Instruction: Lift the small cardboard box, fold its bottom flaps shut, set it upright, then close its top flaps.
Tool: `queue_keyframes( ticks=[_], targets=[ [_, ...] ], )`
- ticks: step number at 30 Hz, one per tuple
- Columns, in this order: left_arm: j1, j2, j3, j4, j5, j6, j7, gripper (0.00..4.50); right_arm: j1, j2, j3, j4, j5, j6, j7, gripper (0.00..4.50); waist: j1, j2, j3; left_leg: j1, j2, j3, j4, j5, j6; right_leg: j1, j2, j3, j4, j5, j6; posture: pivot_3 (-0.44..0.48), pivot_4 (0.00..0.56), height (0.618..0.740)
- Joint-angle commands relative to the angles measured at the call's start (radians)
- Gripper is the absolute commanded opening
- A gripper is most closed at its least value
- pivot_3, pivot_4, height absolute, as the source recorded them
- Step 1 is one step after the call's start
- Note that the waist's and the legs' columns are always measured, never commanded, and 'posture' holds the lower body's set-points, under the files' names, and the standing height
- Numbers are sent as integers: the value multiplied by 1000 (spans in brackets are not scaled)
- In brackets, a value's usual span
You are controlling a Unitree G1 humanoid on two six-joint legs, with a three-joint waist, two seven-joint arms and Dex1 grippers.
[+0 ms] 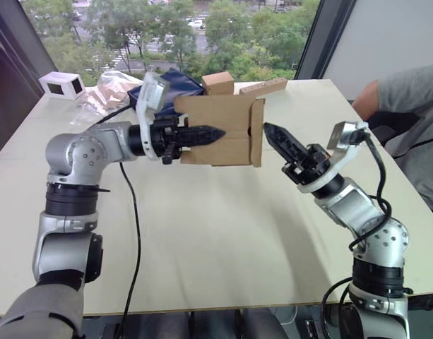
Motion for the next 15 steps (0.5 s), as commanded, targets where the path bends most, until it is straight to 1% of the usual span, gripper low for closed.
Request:
queue_keyframes(
  ticks=[1,9,15],
  targets=[
    [-27,6,34,-9,-21,-1,-2,0,1,33,-5,-20,62,-18,-25,2391,0,0,0,0,0,0,0,0,0,0,0,0,0,0,0,0,150,740],
    [-24,9,32,-3,-20,-7,-6,0,29,100,-6,-39,116,-57,-71,2391,0,0,0,0,0,0,0,0,0,0,0,0,0,0,0,0,150,740],
    [-25,9,31,-3,-20,-8,-7,0,48,115,-1,-54,156,-73,-80,2391,0,0,0,0,0,0,0,0,0,0,0,0,0,0,0,0,150,740]
  ],
)
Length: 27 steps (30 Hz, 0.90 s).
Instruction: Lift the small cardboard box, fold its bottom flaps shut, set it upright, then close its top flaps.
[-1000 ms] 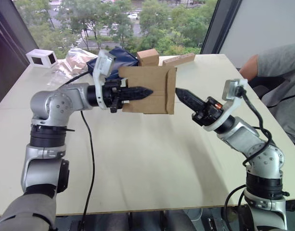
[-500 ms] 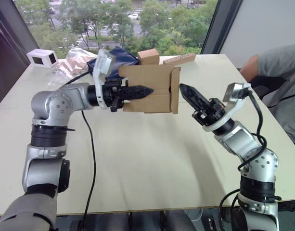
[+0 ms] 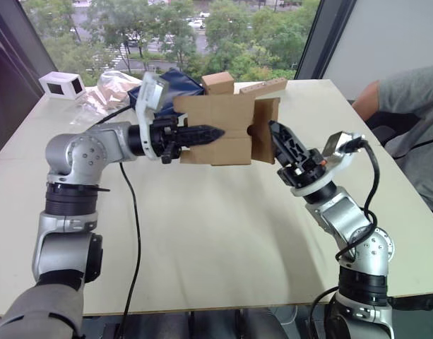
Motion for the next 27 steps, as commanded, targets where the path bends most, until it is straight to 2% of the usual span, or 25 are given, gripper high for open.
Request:
queue_keyframes(
  ticks=[1,8,11,13,27],
  targets=[
    [-26,8,31,-12,-16,-8,-9,0,-1,17,-3,-51,59,-18,2,2391,0,0,0,0,0,0,0,0,0,0,0,0,0,0,0,0,150,740],
    [-26,8,29,-8,-12,-11,-10,0,8,14,34,-77,27,-12,27,2391,0,0,0,0,0,0,0,0,0,0,0,0,0,0,0,0,150,740],
    [-24,9,28,-10,-13,-10,-11,0,14,11,42,-80,18,-17,32,3132,-1,0,0,0,0,0,0,0,0,0,0,0,0,0,0,0,150,740],
    [-24,10,28,-11,-13,-10,-12,0,18,11,41,-78,21,-22,34,3797,-1,0,0,0,0,0,0,0,0,0,0,0,0,0,0,0,150,740],
    [-22,8,29,-13,-16,-8,-10,0,6,18,48,-55,-22,-53,18,3797,-1,0,0,0,0,0,0,0,0,0,0,0,0,0,0,0,150,740]
  ],
)
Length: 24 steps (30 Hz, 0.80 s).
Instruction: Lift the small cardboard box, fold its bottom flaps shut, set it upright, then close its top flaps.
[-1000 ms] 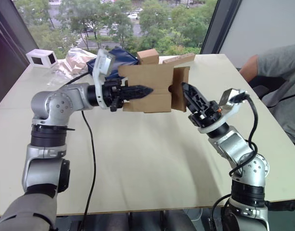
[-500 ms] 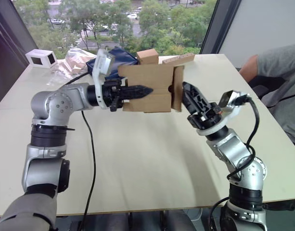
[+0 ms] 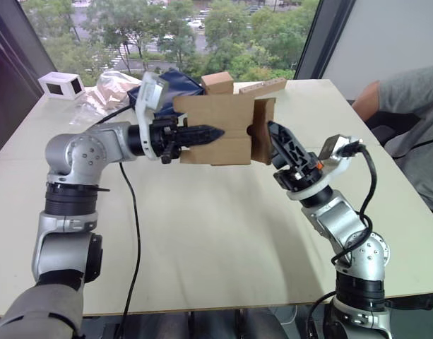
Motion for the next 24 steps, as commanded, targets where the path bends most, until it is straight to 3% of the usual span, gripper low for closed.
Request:
queue_keyframes(
  ticks=[1,2,5,7,24],
  targets=[
    [-22,6,29,-14,-16,-7,-8,0,-22,8,3,-17,3,-15,1,3797,0,0,0,0,0,0,0,0,0,0,0,0,0,0,0,0,150,740],
    [-22,6,29,-14,-16,-7,-8,0,-23,10,4,-17,3,-17,1,3797,0,0,0,0,0,0,0,0,0,0,0,0,0,0,0,0,150,740],
    [-21,7,30,-17,-18,-6,-8,0,-22,21,2,-19,24,-22,2,3159,0,0,0,0,0,0,0,0,0,0,0,0,0,0,0,0,150,740],
    [-20,6,30,-17,-18,-6,-7,0,-21,23,2,-21,25,-20,2,2467,0,0,0,0,0,0,0,0,0,0,0,0,0,0,0,0,150,740],
    [-19,8,35,-22,-25,0,-4,0,-33,41,23,-5,-53,-49,-8,2467,0,0,0,0,0,0,0,0,0,0,0,0,0,0,0,0,150,740]
  ],
)
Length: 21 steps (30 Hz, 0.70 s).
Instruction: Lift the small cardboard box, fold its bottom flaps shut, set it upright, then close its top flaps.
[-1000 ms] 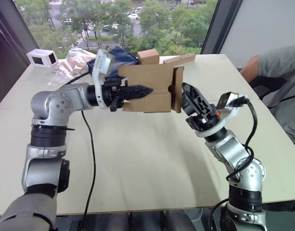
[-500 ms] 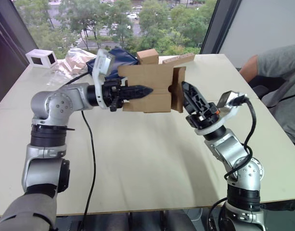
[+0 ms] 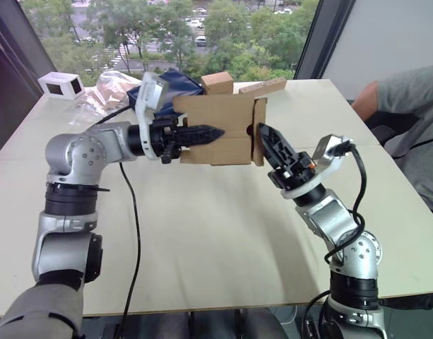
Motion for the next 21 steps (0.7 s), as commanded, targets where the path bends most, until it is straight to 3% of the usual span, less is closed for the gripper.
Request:
queue_keyframes(
  ticks=[1,21],
  targets=[
    [-20,7,35,-21,-23,0,-4,0,-23,9,-9,-12,1,-18,1,2467,0,0,0,0,0,0,0,0,0,0,0,0,0,0,0,0,150,740],
    [-6,-17,47,-35,-29,-7,20,0,-44,108,15,-6,-87,-96,-43,2467,-1,0,0,0,0,0,0,0,0,0,0,0,0,0,0,0,150,740]
  ],
)
